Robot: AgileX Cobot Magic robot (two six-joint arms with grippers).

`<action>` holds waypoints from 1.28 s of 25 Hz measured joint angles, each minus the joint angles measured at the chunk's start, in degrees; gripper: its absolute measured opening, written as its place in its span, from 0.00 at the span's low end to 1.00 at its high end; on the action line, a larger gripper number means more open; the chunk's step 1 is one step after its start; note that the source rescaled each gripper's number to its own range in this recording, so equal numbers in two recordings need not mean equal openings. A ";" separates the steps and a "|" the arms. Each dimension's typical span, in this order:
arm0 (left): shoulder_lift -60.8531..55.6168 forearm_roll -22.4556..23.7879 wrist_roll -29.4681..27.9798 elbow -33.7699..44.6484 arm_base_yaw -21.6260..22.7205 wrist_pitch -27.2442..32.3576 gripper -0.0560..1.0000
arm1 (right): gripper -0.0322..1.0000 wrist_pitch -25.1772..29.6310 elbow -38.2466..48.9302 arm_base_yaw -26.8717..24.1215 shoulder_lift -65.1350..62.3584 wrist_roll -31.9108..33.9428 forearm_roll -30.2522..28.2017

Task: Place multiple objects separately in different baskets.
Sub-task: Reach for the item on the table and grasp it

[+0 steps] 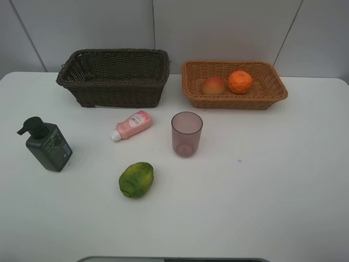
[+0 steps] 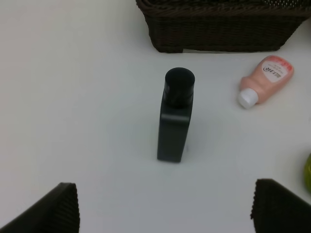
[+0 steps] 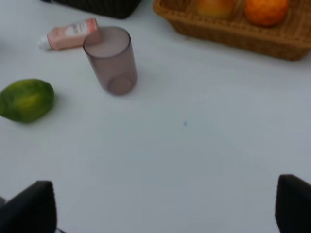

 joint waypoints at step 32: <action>0.00 0.00 0.00 0.00 2.66 0.00 0.92 | 1.00 -6.66 2.29 -10.21 0.24 3.63 -2.87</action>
